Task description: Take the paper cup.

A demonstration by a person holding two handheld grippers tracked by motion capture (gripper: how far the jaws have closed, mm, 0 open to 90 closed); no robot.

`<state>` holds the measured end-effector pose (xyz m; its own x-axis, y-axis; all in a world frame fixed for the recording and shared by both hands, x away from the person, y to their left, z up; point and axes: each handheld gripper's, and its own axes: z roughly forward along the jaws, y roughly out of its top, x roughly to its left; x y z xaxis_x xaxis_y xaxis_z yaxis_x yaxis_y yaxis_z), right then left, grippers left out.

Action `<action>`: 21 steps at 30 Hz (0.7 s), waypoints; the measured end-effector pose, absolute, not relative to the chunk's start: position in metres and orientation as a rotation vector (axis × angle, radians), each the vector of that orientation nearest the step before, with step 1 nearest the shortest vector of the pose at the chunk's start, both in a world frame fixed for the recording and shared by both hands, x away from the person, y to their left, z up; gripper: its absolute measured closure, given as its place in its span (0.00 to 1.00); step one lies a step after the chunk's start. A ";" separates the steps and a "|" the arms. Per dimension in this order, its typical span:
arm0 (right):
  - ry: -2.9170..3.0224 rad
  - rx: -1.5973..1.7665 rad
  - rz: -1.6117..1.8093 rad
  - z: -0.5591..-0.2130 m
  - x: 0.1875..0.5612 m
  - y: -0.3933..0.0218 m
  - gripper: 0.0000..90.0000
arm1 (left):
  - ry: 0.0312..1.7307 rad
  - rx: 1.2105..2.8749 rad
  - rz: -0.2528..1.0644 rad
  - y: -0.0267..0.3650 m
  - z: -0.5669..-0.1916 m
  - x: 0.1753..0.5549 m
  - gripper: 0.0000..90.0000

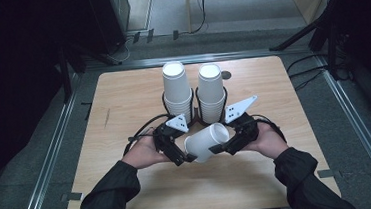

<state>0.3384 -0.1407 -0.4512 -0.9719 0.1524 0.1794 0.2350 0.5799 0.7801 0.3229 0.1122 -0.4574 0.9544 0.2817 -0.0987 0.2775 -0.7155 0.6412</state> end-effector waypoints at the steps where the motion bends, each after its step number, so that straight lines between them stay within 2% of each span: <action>1: -2.702 -0.344 -1.370 -0.451 0.339 -0.142 0.26 | 0.397 2.401 -0.001 0.113 -0.458 0.323 0.00; 11: -2.619 -0.423 -1.496 -0.439 0.339 -0.157 0.26 | 0.414 2.327 -0.017 0.119 -0.461 0.323 0.00; 21: -2.533 -0.395 -1.595 -0.431 0.335 -0.151 0.26 | 0.414 2.206 -0.024 0.115 -0.460 0.321 0.00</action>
<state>0.3347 -0.1506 -0.4313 -0.9584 0.1538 0.2404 0.2833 0.4099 0.8670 0.3207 0.1145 -0.4604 0.9446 0.2857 -0.1614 0.3027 -0.5689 0.7646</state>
